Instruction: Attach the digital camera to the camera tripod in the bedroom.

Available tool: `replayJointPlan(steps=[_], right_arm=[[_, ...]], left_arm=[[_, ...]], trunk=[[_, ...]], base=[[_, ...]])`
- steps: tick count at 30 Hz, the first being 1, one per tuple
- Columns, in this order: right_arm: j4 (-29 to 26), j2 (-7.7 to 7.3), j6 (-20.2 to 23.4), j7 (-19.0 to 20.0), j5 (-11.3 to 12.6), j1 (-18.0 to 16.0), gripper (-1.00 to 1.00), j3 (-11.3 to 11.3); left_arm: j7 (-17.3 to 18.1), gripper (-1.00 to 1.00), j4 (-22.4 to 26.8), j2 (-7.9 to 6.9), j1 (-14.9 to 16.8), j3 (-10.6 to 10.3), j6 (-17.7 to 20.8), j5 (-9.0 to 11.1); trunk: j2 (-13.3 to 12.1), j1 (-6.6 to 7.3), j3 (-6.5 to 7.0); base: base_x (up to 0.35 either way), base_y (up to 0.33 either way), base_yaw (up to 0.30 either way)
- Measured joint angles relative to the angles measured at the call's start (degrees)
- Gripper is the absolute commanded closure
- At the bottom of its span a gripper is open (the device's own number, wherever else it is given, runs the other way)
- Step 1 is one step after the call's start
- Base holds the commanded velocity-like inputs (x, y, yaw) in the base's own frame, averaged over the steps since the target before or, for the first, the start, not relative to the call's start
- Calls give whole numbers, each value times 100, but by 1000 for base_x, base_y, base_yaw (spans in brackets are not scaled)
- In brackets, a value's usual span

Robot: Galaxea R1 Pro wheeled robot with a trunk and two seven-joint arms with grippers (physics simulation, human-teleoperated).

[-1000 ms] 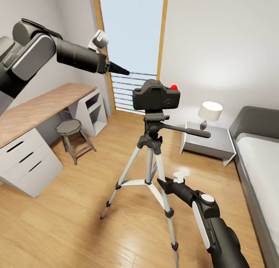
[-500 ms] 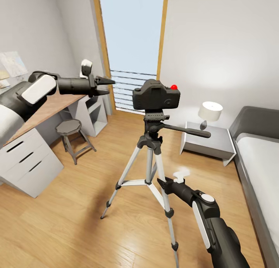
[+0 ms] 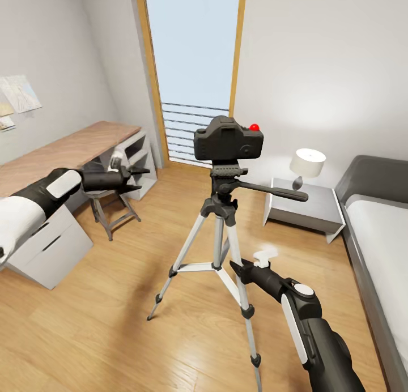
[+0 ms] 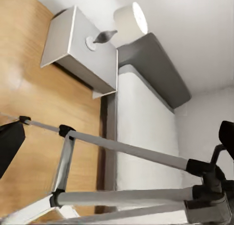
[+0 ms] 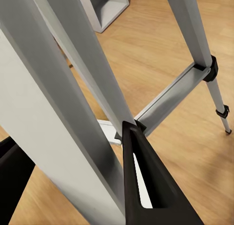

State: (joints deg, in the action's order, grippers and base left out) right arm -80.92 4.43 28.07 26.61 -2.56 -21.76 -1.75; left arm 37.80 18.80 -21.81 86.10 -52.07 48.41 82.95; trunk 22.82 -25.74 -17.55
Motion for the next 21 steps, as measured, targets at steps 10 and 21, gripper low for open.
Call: replayJointPlan(steps=[10,21], right_arm=[[1,0,0,-3,2,0,100,1],[1,0,2,-3,3,0,100,1]], left_arm=[[12,-100,-1672,198,-872,2,-686,83],[-91,-100,-1863,245,-2432,24,-1873,563]], trunk=[[1,0,0],[1,0,0]], base=[[0,0,0],[0,0,0]])
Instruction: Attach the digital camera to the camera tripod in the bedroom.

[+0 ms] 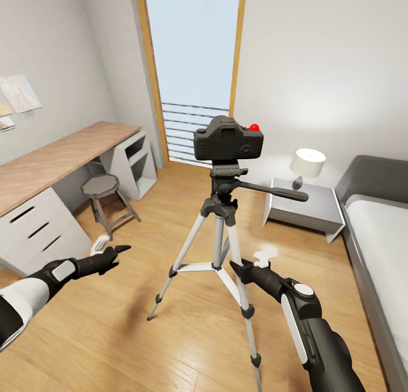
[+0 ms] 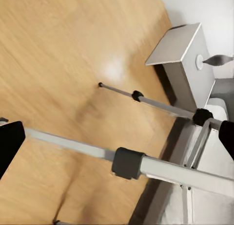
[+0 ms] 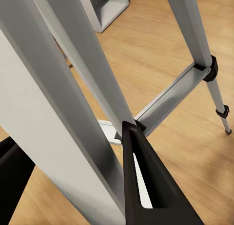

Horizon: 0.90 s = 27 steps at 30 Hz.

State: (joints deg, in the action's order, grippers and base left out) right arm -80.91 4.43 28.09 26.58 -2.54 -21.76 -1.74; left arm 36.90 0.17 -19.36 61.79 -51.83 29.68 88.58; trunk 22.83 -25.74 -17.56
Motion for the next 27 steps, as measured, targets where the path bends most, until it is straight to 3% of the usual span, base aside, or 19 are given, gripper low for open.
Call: replayJointPlan(steps=[5,7,13,14,18,20,21,23,27], right_arm=[[0,0,0,-1,0,0,100,0],[-2,0,1,-2,0,0,100,0],[-1,0,1,-1,0,0,100,0],[-2,0,1,-1,-1,0,100,0],[-3,0,2,7,-11,0,100,-5],[-4,0,2,9,-13,0,100,-6],[-6,0,4,5,-12,0,100,-4],[-4,0,3,5,-10,0,100,-4],[-4,0,3,4,-8,0,100,-4]], left_arm=[[-157,-100,-6,17,-405,-8,-226,139],[-223,-100,-9,49,-781,-37,-489,178],[-358,-100,-9,209,-1401,-11,-1311,286],[-539,-100,-9,291,-1543,-24,-1545,300],[-1359,-100,-9,476,-1788,-3,-1799,322],[-1954,-100,-9,568,-1911,1,-1872,326],[-2583,-100,-7,658,-2033,-3,-1932,322],[-3201,-100,-4,751,-2157,8,-1973,319],[-4032,-100,-3,903,-2384,10,-2018,301]], trunk=[[0,0,0],[0,0,-1],[0,0,0],[0,0,-1],[0,0,0],[0,0,0],[0,0,-1],[1,0,0],[1,0,-1]], base=[[0,0,0],[0,0,0],[0,0,0],[0,0,0],[0,0,0],[0,0,0],[0,0,0],[0,0,0],[0,0,0]])
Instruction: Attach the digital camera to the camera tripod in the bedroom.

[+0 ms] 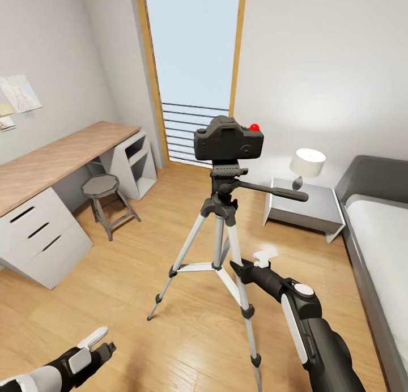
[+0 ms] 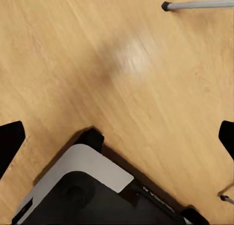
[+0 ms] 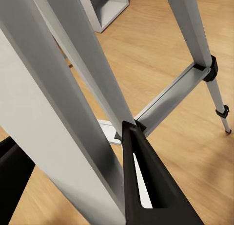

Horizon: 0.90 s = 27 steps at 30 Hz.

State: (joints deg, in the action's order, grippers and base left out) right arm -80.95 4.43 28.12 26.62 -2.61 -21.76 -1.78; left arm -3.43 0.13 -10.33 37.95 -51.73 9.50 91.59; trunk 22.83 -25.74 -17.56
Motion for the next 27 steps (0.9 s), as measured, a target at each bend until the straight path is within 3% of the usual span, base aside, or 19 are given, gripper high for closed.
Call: replayJointPlan(steps=[2,7,14,21,27], right_arm=[[-1,0,0,-3,1,0,100,2],[-1,0,3,-6,6,0,100,3],[-3,0,9,4,0,0,100,-4],[-6,1,8,17,-22,-1,100,-10],[-7,2,12,13,-17,0,100,-7]], left_arm=[[-309,-100,0,73,-172,-6,-12,-9],[-531,-100,6,129,-440,-21,-15,-14],[-624,-100,2,156,-959,-25,-33,-1],[-663,-100,3,237,-1715,-25,-150,26],[-704,-100,2,269,-1872,-22,-145,16]], trunk=[[0,0,0],[0,0,0],[0,0,0],[0,0,-1],[0,0,0]], base=[[0,0,0],[0,0,0],[0,0,0],[0,0,0],[0,0,0]])
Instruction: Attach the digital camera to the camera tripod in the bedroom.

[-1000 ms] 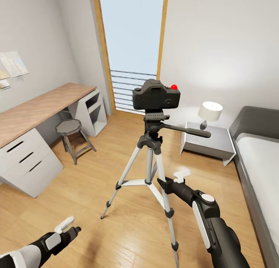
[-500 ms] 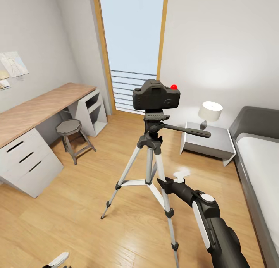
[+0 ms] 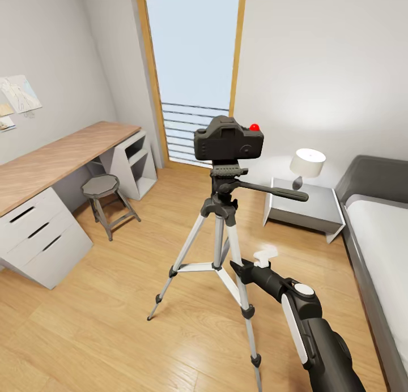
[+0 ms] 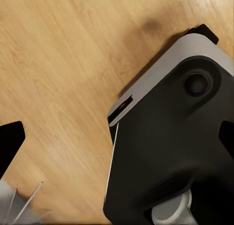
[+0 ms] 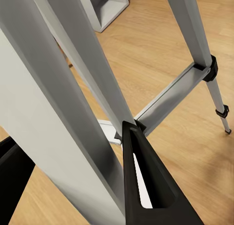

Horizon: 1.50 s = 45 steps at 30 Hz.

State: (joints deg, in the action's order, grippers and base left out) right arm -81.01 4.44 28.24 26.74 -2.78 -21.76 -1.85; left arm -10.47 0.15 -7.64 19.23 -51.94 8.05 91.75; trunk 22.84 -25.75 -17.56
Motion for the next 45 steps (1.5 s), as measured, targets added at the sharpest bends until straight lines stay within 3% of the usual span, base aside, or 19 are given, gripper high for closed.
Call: replayJointPlan(steps=[18,35,36,37,45], right_arm=[[1,0,-2,-1,1,0,100,1],[2,-2,-7,-14,15,0,100,10],[2,-2,-7,-14,15,0,-100,10],[199,-4,-42,-109,-230,2,-100,0],[208,-3,-37,-105,-232,1,-100,-3]], left_arm=[[83,-100,7,254,-319,-11,-207,-20],[92,-100,8,297,-382,-8,-450,-9],[92,-100,8,297,-382,-7,-454,-9],[91,-100,8,298,-381,-7,-461,-8],[92,-100,8,306,-387,-5,-503,-7]], trunk=[[0,0,0],[0,0,0],[0,0,0],[-3,-1,-1],[-2,-1,-1]], base=[[0,0,0],[0,0,0],[0,0,0],[0,0,0],[0,0,0]])
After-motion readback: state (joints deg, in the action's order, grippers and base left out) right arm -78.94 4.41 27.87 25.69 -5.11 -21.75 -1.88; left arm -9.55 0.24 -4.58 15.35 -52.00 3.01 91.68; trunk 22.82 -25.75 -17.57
